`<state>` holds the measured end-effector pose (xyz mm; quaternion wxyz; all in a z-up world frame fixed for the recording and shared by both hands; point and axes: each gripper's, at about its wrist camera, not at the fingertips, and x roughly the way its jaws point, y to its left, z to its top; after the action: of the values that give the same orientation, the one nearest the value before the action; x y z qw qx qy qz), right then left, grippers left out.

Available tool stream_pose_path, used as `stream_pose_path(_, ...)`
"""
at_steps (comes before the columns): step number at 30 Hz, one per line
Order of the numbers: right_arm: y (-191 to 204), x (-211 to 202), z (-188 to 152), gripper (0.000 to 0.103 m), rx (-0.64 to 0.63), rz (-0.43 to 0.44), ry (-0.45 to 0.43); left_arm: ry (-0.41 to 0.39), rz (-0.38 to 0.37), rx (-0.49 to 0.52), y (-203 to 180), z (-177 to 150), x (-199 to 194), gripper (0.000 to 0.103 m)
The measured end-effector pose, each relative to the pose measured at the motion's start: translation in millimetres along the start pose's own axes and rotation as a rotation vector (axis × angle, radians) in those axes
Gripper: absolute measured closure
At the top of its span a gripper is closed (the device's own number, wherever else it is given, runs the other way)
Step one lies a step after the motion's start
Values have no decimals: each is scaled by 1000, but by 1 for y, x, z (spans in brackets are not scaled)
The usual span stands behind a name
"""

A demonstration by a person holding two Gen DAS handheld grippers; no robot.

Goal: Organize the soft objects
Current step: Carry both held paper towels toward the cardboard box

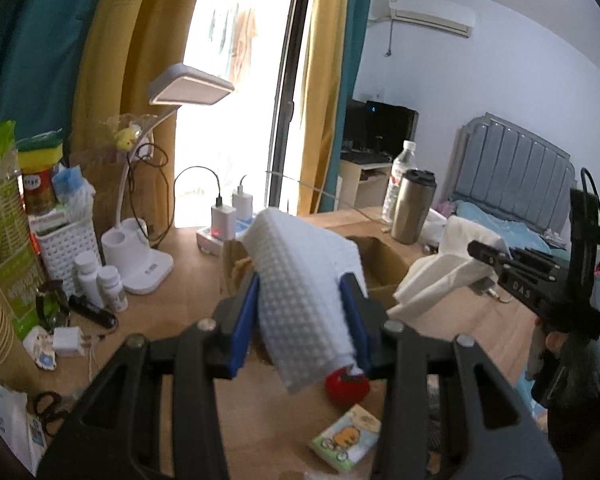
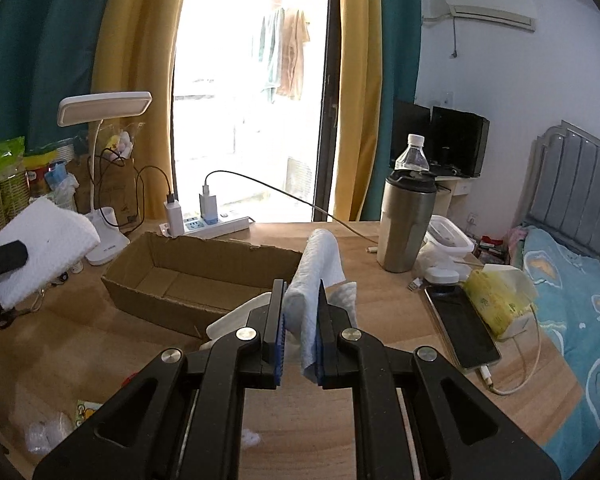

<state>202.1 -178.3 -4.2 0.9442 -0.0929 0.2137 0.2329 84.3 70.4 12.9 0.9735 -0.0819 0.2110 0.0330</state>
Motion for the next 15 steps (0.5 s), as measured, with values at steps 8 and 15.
stream_pose_path(8,4,18,12,91,-5,7,14,9,6,-9,10,15,20,60)
stream_pose_path(15,9,39,26,91,-18,16,25,21,11,-31,20,24,41,60)
